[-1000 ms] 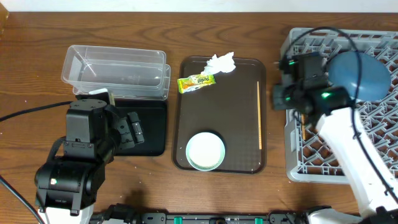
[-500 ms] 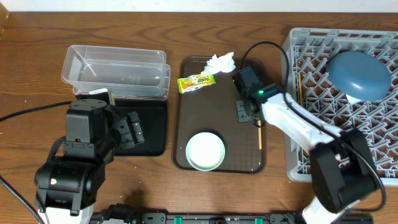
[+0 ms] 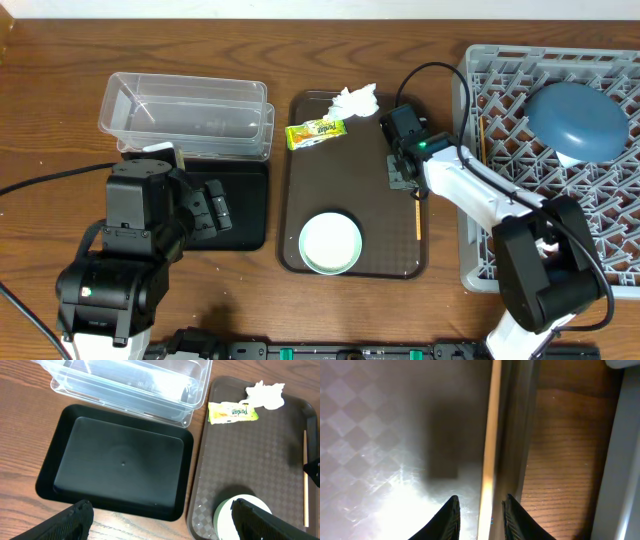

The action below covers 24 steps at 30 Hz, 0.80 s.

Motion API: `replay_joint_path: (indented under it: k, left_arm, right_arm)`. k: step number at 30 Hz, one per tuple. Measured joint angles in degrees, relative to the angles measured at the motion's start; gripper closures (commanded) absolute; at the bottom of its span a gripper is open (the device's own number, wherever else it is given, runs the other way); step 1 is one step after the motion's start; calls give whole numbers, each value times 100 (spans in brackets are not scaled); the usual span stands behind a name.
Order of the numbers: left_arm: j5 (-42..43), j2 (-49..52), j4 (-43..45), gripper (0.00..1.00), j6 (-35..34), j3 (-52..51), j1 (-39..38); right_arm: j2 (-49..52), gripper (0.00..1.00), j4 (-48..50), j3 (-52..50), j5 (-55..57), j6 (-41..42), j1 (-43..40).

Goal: Sort waste into correct bins and load items into the dishwasher rack
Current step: 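Reach the right gripper to the second chopstick and grasp it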

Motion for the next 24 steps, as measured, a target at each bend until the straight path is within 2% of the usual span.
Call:
replay_joint_path:
  k: [5,14,24]
  left_arm:
    - [0,0,0,9,0,0,0]
    - [0,0,-2,9,-2,0,0]
    - [-2,0,0,10,0,0,0]
  right_arm:
    - [175,86,-42,0,-205,-37,2]
    - [221,91,-149,0,-592,50,44]
    - [129,79,-96,0,-520,-39,83]
